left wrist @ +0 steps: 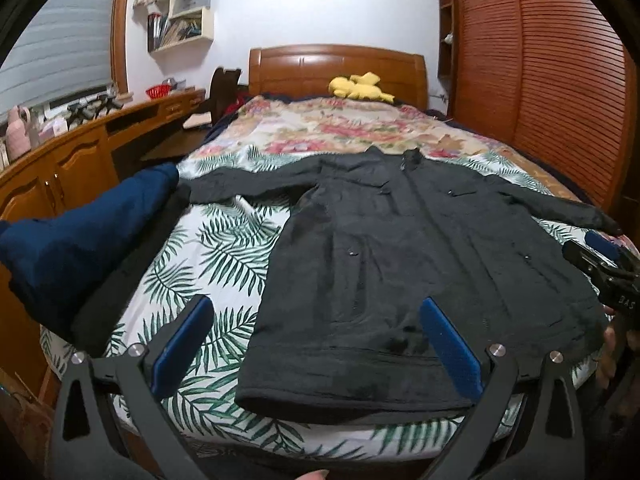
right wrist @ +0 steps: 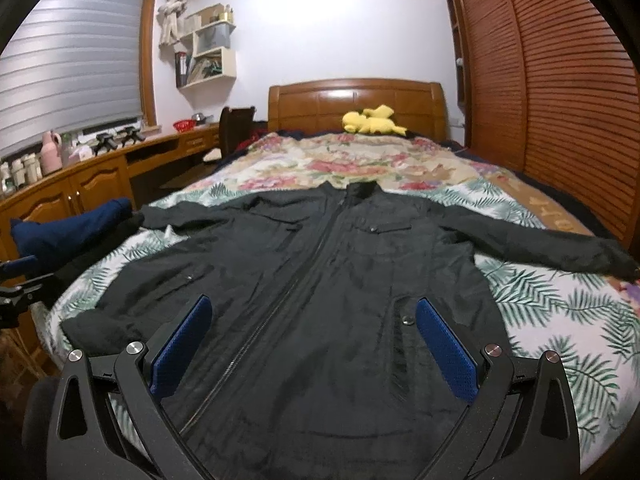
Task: Fold large clothes
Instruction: 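Grasp the jacket sleeve with the left tool and lay it across the body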
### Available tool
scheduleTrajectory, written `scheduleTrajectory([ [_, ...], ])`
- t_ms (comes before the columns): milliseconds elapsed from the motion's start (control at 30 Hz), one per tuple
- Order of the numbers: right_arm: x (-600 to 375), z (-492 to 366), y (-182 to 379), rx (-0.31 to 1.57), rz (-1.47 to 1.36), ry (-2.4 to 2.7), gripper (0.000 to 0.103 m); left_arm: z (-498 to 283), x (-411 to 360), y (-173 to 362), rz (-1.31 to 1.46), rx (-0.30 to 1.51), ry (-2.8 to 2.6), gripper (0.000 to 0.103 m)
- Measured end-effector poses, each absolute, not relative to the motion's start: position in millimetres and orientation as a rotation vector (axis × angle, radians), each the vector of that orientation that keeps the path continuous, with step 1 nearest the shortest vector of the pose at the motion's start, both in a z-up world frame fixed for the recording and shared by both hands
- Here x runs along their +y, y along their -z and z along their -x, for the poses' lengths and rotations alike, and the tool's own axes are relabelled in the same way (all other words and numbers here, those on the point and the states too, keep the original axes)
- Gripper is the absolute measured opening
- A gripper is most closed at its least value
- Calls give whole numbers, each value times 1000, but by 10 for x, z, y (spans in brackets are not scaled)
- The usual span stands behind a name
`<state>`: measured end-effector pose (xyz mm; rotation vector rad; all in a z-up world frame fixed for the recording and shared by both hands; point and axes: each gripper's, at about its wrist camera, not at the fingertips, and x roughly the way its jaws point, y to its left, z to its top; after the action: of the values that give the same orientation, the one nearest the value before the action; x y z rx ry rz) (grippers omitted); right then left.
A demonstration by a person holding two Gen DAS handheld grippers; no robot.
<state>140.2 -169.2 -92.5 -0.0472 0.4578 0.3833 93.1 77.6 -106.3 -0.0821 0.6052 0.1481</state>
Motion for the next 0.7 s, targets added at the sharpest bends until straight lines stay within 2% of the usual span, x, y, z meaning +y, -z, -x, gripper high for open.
scheduleTrajectory([
  [467,-1083,-2300,1077,484,101,-499,103,-1338,1349,1213,71,642,-225,103],
  [700,-730,-2857,1201,464,137,-558,103,-1798,1607,1152,81,667,-152,103],
])
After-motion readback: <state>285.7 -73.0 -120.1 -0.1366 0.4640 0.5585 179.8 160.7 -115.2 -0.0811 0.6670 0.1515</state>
